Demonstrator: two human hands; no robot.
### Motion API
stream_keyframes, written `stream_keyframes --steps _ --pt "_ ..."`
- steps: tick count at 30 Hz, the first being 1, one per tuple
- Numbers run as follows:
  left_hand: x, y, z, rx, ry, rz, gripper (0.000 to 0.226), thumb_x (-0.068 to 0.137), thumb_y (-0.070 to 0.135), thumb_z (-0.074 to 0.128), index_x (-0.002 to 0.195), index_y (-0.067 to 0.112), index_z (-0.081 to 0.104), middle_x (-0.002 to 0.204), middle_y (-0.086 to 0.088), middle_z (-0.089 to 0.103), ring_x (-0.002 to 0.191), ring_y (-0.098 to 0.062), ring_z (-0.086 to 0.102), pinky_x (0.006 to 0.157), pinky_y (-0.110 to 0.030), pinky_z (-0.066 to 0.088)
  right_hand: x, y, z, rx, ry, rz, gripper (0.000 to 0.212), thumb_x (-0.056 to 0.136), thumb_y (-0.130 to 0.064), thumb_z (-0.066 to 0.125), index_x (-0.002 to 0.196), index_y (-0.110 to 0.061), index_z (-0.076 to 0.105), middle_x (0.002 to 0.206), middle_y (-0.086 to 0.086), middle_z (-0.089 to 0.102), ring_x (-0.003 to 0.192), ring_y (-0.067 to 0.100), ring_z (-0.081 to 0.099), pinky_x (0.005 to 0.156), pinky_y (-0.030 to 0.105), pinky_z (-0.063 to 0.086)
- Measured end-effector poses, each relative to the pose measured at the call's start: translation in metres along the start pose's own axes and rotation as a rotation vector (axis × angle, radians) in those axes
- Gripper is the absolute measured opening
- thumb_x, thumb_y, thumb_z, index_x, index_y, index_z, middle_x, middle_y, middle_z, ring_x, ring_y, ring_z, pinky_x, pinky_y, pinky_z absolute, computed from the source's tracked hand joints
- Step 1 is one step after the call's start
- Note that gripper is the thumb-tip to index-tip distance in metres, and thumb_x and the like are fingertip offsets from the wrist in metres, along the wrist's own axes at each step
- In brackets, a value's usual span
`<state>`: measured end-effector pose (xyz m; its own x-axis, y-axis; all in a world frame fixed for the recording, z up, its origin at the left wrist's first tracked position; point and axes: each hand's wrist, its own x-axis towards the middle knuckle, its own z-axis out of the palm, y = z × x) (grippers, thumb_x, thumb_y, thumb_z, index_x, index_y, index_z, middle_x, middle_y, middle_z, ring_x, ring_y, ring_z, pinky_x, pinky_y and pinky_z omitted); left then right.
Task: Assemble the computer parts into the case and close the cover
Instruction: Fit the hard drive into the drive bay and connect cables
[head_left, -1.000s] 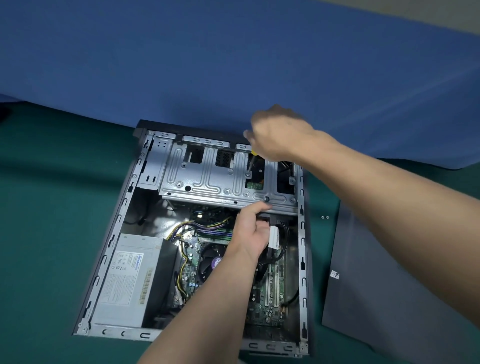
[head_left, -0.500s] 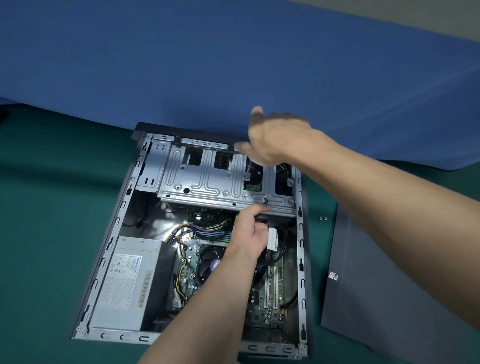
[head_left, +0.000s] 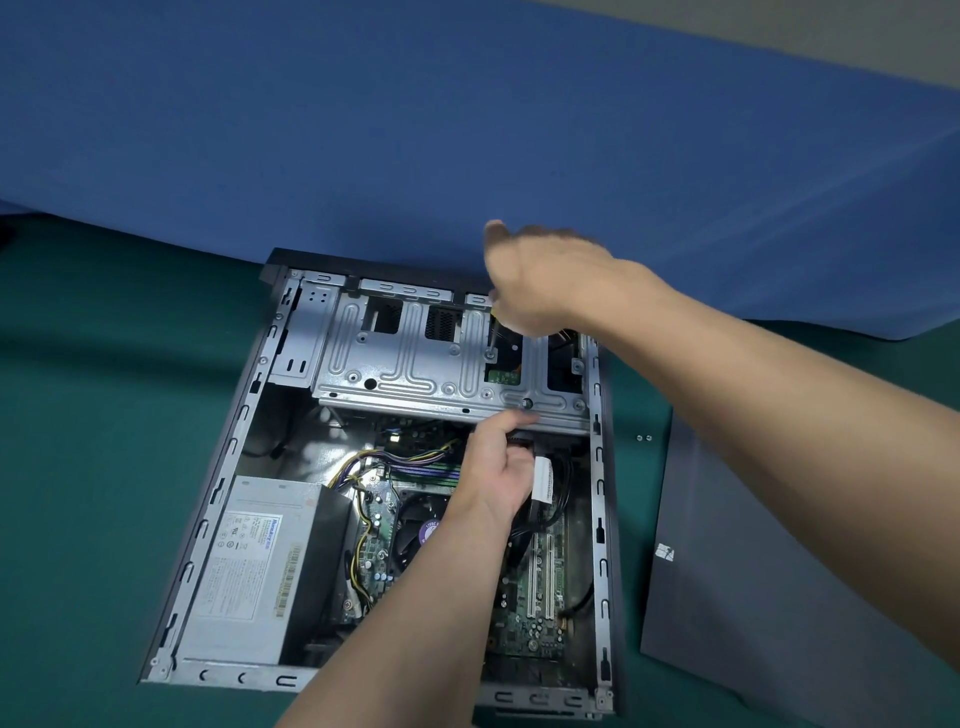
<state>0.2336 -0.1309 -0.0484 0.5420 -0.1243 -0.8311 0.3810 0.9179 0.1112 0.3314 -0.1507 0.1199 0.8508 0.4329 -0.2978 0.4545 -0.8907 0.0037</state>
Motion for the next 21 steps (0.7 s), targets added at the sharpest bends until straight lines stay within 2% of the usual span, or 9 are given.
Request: stream_keyframes --steps 3,6,8,10,12,15,17,19,21 --pt "0.0008 -0.0004 -0.0006 0.003 -0.010 -0.006 0.033 0.072 -0.015 0.062 0.100 0.000 0.067 0.093 -0.012 0.072 0.095 -0.022 0.056 0.098 -0.022 0.041 -0.0034 -0.0012 0.0036 -0.004 0.107 -0.001 0.012 0.094 -0.018 0.051 0.088 -0.011 0.042 0.074 0.004 0.034 0.079 0.032 0.043 0.064 0.032 0.033" --pt "0.0012 0.0000 -0.0011 0.013 -0.007 0.002 0.031 0.071 -0.014 0.063 0.098 0.001 0.067 0.097 -0.012 0.070 0.095 -0.023 0.051 0.100 -0.023 0.039 -0.0046 -0.0027 0.0049 -0.064 0.113 0.036 0.019 0.098 -0.030 0.046 0.099 -0.012 0.052 0.090 0.006 0.047 0.083 0.029 0.044 0.069 0.032 0.034" --pt "0.0014 0.0002 -0.0011 0.003 0.000 0.003 0.031 0.070 -0.015 0.062 0.095 0.001 0.067 0.100 -0.013 0.070 0.096 -0.023 0.052 0.098 -0.023 0.039 -0.0045 -0.0030 0.0019 -0.055 0.024 0.064 0.028 0.097 -0.034 0.045 0.112 -0.011 0.043 0.090 0.004 0.049 0.082 0.027 0.043 0.066 0.032 0.034" --pt "0.0011 -0.0001 -0.0009 -0.002 0.013 -0.005 0.030 0.069 -0.016 0.062 0.093 0.002 0.067 0.102 -0.013 0.071 0.096 -0.022 0.053 0.093 -0.022 0.043 -0.0043 -0.0048 -0.0019 -0.036 -0.039 0.050 0.038 0.091 -0.017 0.048 0.125 -0.008 0.034 0.079 0.001 0.046 0.078 0.028 0.044 0.055 0.029 0.030" --pt "0.0004 -0.0004 -0.0005 0.005 0.019 -0.011 0.032 0.068 -0.016 0.063 0.094 0.002 0.067 0.110 -0.014 0.070 0.095 -0.022 0.045 0.084 -0.026 0.040 -0.0056 -0.0067 -0.0029 -0.025 -0.016 0.029 0.027 0.087 -0.008 0.048 0.113 -0.011 0.041 0.076 0.002 0.040 0.078 0.029 0.043 0.055 0.029 0.031" --pt "0.0003 -0.0005 -0.0001 0.022 0.013 0.005 0.025 0.071 -0.015 0.062 0.089 0.001 0.068 0.105 -0.014 0.070 0.091 -0.024 0.044 0.086 -0.028 0.038 -0.0076 -0.0075 -0.0014 -0.004 0.065 0.051 0.007 0.094 -0.018 0.049 0.098 -0.014 0.053 0.089 0.006 0.044 0.082 0.030 0.045 0.068 0.032 0.035" --pt "0.0000 0.0000 0.0003 0.023 0.012 0.008 0.023 0.071 -0.015 0.062 0.087 0.001 0.068 0.100 -0.013 0.069 0.091 -0.024 0.047 0.090 -0.026 0.040 -0.0063 -0.0068 0.0004 -0.033 0.036 0.070 0.020 0.098 -0.032 0.045 0.102 -0.015 0.054 0.093 0.006 0.049 0.084 0.027 0.045 0.070 0.033 0.036" --pt "0.0004 0.0006 0.0001 0.004 0.027 -0.003 0.028 0.069 -0.016 0.062 0.091 0.001 0.067 0.105 -0.014 0.069 0.095 -0.023 0.049 0.096 -0.025 0.039 -0.0051 -0.0063 -0.0005 -0.041 -0.042 0.091 0.036 0.098 -0.041 0.043 0.118 -0.011 0.043 0.090 0.002 0.047 0.085 0.025 0.043 0.070 0.035 0.035" --pt "0.0001 0.0004 -0.0001 -0.004 0.034 -0.011 0.031 0.068 -0.016 0.063 0.094 0.001 0.067 0.112 -0.014 0.068 0.096 -0.022 0.050 0.094 -0.025 0.039 -0.0052 -0.0071 -0.0039 -0.030 -0.100 0.077 0.044 0.094 -0.025 0.048 0.131 -0.007 0.031 0.092 0.005 0.047 0.085 0.029 0.043 0.069 0.036 0.034"
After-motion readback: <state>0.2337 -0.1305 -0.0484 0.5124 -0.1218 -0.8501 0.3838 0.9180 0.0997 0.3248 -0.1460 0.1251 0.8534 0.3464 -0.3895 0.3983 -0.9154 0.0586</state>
